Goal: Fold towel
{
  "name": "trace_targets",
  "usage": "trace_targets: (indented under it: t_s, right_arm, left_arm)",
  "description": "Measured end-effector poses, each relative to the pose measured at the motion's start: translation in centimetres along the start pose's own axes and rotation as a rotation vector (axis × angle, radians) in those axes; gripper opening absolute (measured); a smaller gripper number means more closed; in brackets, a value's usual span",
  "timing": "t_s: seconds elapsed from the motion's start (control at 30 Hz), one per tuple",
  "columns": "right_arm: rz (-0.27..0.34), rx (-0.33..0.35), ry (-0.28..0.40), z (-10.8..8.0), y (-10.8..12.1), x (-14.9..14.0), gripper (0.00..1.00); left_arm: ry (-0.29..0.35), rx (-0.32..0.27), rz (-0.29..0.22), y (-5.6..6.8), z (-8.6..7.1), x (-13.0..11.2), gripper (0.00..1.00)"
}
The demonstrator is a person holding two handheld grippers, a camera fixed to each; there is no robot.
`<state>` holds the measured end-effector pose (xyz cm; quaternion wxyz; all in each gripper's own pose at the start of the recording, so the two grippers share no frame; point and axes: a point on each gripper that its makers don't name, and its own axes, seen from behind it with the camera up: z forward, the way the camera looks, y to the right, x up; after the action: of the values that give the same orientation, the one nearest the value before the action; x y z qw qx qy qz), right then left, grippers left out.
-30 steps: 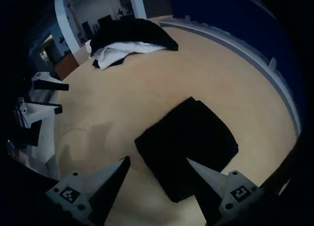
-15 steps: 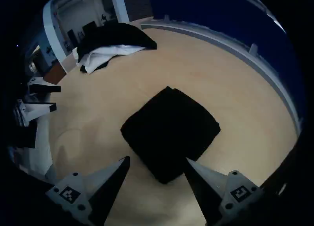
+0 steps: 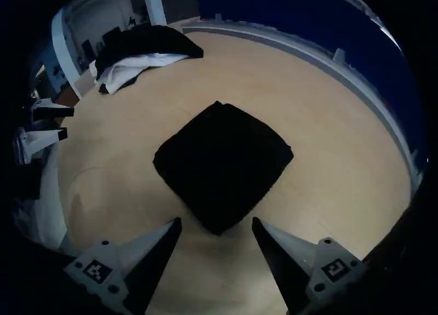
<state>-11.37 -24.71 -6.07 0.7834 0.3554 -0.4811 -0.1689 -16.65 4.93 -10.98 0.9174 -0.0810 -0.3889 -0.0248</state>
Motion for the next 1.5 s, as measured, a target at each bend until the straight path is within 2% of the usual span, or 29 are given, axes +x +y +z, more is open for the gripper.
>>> trace_targets:
  t_s: [0.03, 0.13, 0.23, 0.4, 0.53, 0.63, 0.77, 0.9, 1.23, 1.5]
  right_arm:
    - [0.002, 0.001, -0.003, 0.1, 0.0, -0.1, 0.96]
    - [0.008, 0.003, -0.008, 0.3, -0.1, -0.5, 0.78]
    - [0.021, 0.006, -0.011, 0.6, -0.2, -0.9, 0.65]
    - [0.049, 0.022, -0.021, 0.8, -0.2, -1.4, 0.59]
    - [0.045, 0.025, -0.028, 1.0, -0.2, -1.8, 0.50]
    - [0.042, 0.027, -0.033, 1.1, -0.3, -1.9, 0.47]
    - [0.048, 0.027, -0.032, 1.4, -0.3, -1.9, 0.36]
    - [0.060, 0.026, -0.029, 1.5, -0.2, -1.8, 0.35]
    - [0.081, 0.012, -0.022, 1.5, 0.2, -1.8, 0.10]
    - [0.078, 0.008, -0.006, 1.4, 0.2, -1.5, 0.05]
  left_arm:
    - [0.000, 0.000, 0.000, 0.0, 0.0, 0.0, 0.88]
    - [0.001, 0.000, -0.002, 0.0, 0.0, 0.0, 0.88]
    - [0.002, 0.000, -0.004, 0.0, 0.0, 0.1, 0.88]
    - [0.002, 0.001, -0.004, 0.0, 0.0, 0.1, 0.89]
    - [0.002, 0.000, -0.003, -0.1, 0.1, 0.0, 0.89]
    - [0.001, -0.002, -0.002, -0.1, 0.1, -0.1, 0.89]
    - [0.003, -0.003, -0.002, 0.0, 0.0, 0.0, 0.89]
    - [0.003, -0.004, -0.002, 0.0, -0.1, 0.1, 0.89]
    - [0.001, -0.001, 0.000, -0.2, 0.1, -0.1, 0.89]
    - [0.000, 0.000, 0.003, -0.1, 0.1, -0.2, 0.89]
